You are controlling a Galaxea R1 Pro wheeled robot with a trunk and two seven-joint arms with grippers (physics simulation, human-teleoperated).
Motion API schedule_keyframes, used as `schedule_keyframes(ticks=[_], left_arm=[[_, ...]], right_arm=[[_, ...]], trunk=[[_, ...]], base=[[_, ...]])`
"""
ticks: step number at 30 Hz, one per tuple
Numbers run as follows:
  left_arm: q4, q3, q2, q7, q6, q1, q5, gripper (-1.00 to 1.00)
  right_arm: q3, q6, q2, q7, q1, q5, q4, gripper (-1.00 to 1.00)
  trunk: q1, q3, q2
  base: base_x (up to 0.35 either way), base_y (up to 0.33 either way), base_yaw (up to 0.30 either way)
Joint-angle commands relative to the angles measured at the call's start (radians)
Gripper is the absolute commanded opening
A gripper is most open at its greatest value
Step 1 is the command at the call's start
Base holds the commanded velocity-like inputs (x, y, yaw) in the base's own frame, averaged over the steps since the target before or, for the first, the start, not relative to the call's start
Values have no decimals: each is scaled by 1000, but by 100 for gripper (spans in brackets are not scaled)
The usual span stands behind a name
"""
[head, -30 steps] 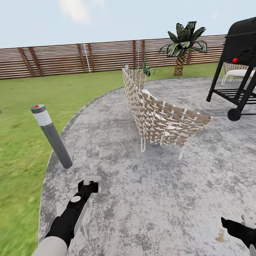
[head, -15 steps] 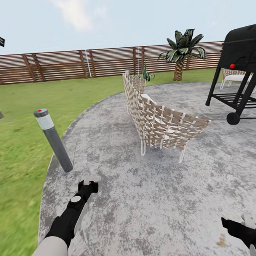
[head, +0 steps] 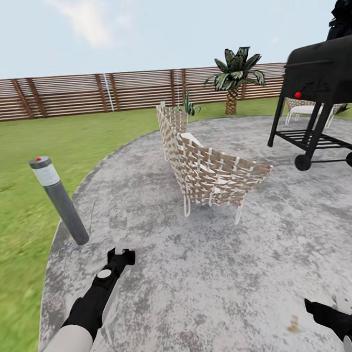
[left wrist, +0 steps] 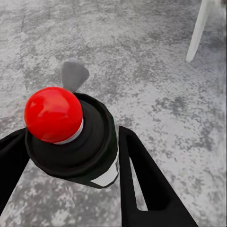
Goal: In the garden, pick up the pesticide atomizer on the floor and spray pesticide onto both trees until each tree trunk is fully covered.
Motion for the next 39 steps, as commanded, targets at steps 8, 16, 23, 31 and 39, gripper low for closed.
schedule_keyframes(ticks=[8,16,23,31,39], left_arm=[[0,0,0,0,0,1,0,-100],[0,0,0,0,0,1,0,-100],[0,0,0,0,0,1,0,-100],[0,0,0,0,0,1,0,-100],[0,0,0,0,0,1,0,-100]], right_arm=[[-1,0,-1,0,0,0,0,100],[-2,0,-2,0,0,0,0,100],[-2,0,-2,0,0,0,0,100],[-2,0,-2,0,0,0,0,100],[-2,0,-2,0,0,0,0,100]], trunk=[[0,8,0],[0,16,0],[0,22,0],[-2,50,1],[-3,65,2]], base=[[0,0,-224],[0,0,-224],[0,0,-224],[0,0,-224],[0,0,-224]])
